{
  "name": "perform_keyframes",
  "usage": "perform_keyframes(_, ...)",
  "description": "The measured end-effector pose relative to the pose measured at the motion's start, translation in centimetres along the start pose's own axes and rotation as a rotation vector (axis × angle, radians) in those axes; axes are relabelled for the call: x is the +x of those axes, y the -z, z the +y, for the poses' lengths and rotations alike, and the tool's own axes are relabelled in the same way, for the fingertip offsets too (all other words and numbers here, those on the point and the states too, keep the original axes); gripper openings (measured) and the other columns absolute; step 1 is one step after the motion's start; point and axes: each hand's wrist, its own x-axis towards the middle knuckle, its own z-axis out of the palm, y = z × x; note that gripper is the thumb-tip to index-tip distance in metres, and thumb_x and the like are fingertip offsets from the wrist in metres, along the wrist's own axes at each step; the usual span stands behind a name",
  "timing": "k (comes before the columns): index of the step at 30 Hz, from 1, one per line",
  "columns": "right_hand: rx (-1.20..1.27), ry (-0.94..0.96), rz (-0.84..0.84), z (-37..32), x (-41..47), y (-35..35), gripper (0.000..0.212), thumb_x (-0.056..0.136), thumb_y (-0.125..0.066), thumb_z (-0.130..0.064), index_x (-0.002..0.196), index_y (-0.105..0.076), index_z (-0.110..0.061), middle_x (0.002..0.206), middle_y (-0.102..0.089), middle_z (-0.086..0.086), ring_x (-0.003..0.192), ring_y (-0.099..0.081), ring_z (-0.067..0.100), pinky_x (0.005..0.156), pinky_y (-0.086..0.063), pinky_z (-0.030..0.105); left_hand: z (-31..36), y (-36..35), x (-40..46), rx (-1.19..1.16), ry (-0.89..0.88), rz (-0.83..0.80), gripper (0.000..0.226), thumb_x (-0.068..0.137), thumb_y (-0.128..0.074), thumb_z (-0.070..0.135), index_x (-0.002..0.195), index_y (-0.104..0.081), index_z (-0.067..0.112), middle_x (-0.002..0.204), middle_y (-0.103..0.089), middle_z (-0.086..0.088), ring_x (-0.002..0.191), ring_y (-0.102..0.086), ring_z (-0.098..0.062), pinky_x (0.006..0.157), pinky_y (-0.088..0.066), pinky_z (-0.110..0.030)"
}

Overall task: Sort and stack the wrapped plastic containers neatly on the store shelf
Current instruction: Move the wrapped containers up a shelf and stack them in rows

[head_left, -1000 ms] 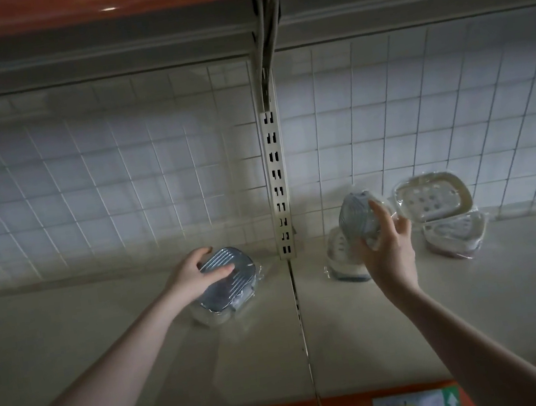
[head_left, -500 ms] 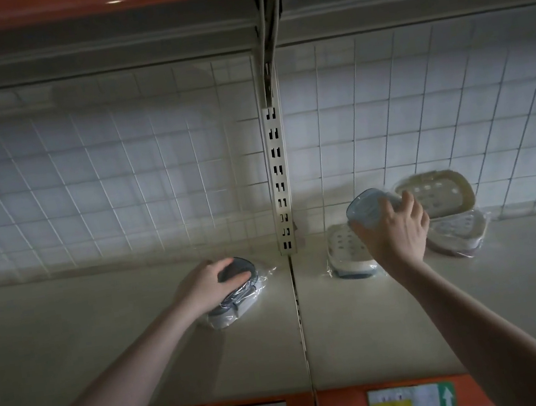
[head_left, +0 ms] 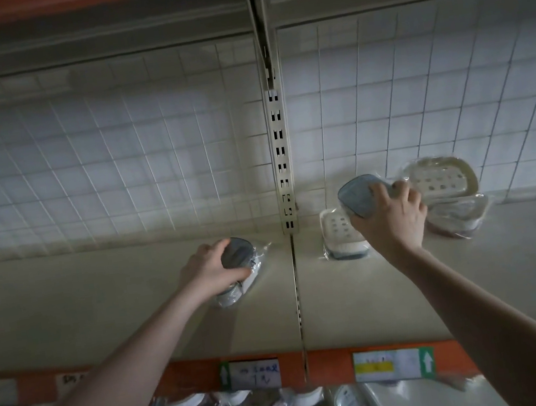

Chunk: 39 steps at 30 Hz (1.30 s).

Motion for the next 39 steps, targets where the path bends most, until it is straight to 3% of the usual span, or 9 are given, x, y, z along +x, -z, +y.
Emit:
perform_keyframes(7, 0.102, 0.009, -0.051, 0.6, -4.0, 2.0, 0.061, 0.073, -0.069, -0.053, 0.117, -0.054, -0.014, 0.116, -0.049, 0.018, 0.106, -0.044, 0.038, 0.087, -0.037, 0.044, 1.1, 0.2, -4.8, -0.008, -0.006, 0.157, 0.083, 0.072, -0.069, 0.055, 0.144, -0.033, 0.035, 0.139, -0.042, -0.002, 0.124, -0.045, -0.025, 0.097, -0.04, -0.033)
perform_keyframes(20, 0.192, -0.057, -0.092, 0.1, -14.4, 9.3, 0.063, 0.073, -0.065, -0.055, 0.12, -0.054, -0.015, 0.119, -0.047, 0.019, 0.11, -0.042, 0.039, 0.092, -0.036, 0.045, 0.9, 2.5, -14.5, 0.006, -0.149, 0.386, 0.077, 0.076, -0.066, 0.056, 0.141, -0.036, 0.028, 0.132, -0.045, -0.01, 0.118, -0.047, -0.031, 0.095, -0.04, -0.039)
perform_keyframes(29, 0.199, -0.079, -0.06, -0.3, -23.5, 13.3, 0.066, 0.073, -0.065, -0.059, 0.122, -0.053, -0.017, 0.116, -0.047, 0.018, 0.107, -0.043, 0.037, 0.09, -0.038, 0.045, -1.7, 1.5, -22.4, -0.002, -0.216, 0.351, 0.08, 0.075, -0.064, 0.061, 0.141, -0.035, 0.026, 0.132, -0.045, -0.01, 0.116, -0.048, -0.03, 0.094, -0.042, -0.04)
perform_keyframes(39, 0.188, -0.141, -0.075, 5.4, -29.4, 12.7, 0.065, 0.071, -0.074, -0.048, 0.126, -0.052, -0.021, 0.118, -0.049, 0.017, 0.106, -0.044, 0.039, 0.09, -0.039, 0.05, -2.4, -5.1, -27.1, 0.018, -0.154, 0.261, 0.079, 0.076, -0.063, 0.062, 0.141, -0.034, 0.028, 0.134, -0.046, -0.007, 0.123, -0.043, -0.029, 0.095, -0.039, -0.038)
